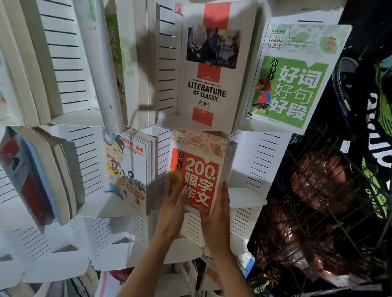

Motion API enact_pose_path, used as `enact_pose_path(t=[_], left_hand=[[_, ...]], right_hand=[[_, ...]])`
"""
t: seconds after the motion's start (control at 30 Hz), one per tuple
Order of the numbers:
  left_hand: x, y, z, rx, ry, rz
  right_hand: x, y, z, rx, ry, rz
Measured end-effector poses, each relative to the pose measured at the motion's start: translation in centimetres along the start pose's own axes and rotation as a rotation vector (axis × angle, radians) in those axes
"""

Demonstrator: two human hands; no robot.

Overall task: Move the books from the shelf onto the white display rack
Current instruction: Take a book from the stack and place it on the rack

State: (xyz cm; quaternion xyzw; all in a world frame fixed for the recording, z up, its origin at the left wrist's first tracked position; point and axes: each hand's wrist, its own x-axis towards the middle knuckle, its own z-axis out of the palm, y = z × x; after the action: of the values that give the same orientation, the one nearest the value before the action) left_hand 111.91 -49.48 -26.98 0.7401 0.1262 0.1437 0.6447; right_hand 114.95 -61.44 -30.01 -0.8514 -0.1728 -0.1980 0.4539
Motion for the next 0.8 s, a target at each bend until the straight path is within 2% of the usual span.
enact_pose_path(t=[0.17,0.33,0.43,0.57,0.8], left_hand=[[0.9,-1.3,-0.4,-0.011,-0.056,-0.018],[1.6,-1.5,-0.5,-0.123,-0.107,-0.114],[1.8,-0.7,-0.4,-0.115,-0.117,-0.101],[2.1,1.4,0.4,-0.138,-0.118,-0.069],[2.3,1.9,1.1,-0.242,-0.112,-0.075]], right_hand=[[1.0,-0.9,0.3,0.062,0.009,0.178],[2.8,-2.2,1.2,-0.033,0.108,0.218],[3.1,-1.8,0.7,0.018,0.136,0.233],[2.9,-1.2,0.3,0.12,0.098,0.246],[3.3,0.7,-0.7,-0.042,-0.075,0.138]])
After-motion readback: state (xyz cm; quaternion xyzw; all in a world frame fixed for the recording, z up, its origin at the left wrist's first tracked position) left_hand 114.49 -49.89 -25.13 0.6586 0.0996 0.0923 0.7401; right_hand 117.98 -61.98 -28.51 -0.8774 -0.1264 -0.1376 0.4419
